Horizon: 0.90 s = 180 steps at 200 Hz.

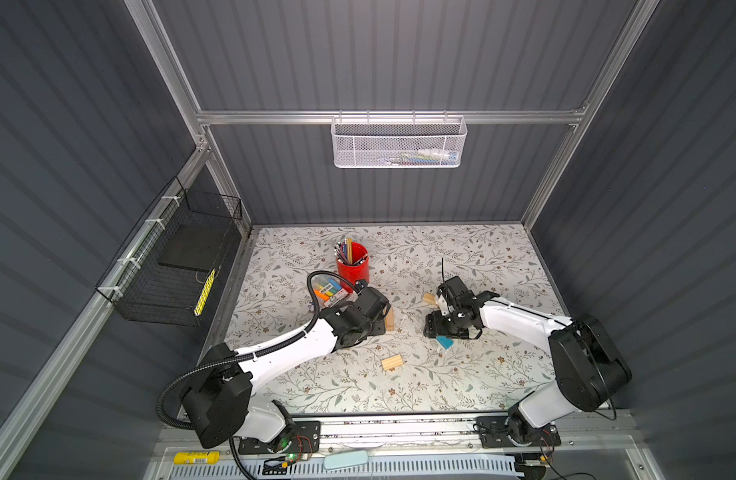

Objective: Build the wood block tower
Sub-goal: 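Open the left gripper while the right gripper moves to grasp the teal block, then lift the teal block with the right gripper and carry it over the wooden blocks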

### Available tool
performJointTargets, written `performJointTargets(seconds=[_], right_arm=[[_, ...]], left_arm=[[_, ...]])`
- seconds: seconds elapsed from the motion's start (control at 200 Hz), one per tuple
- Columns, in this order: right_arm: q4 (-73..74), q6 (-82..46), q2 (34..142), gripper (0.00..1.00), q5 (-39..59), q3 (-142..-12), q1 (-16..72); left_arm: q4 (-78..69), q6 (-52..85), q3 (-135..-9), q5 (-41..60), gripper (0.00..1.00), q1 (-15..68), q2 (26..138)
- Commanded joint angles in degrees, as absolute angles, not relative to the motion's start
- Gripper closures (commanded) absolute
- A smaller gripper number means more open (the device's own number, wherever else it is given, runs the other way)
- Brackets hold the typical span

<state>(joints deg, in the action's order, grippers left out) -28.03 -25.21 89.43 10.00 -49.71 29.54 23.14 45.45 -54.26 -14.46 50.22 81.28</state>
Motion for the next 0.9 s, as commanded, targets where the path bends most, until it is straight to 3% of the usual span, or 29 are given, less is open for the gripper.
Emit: performJointTargets(seconds=[0.0, 0.31, 0.896], right_arm=[[-30.37, -24.48, 89.96, 0.23, 8.19, -49.38, 32.41], [-34.05, -28.95, 92.26, 0.37, -0.53, -51.81, 35.65], [-33.55, -29.55, 96.83, 0.61, -2.82, -55.2, 36.32]], left_arm=[[24.25, 45.53, -54.23, -16.08, 0.48, 50.46, 81.13], [24.69, 45.26, -54.64, -16.75, 0.47, 50.45, 81.47], [24.96, 45.09, -54.91, -18.21, 0.46, 50.47, 81.77]])
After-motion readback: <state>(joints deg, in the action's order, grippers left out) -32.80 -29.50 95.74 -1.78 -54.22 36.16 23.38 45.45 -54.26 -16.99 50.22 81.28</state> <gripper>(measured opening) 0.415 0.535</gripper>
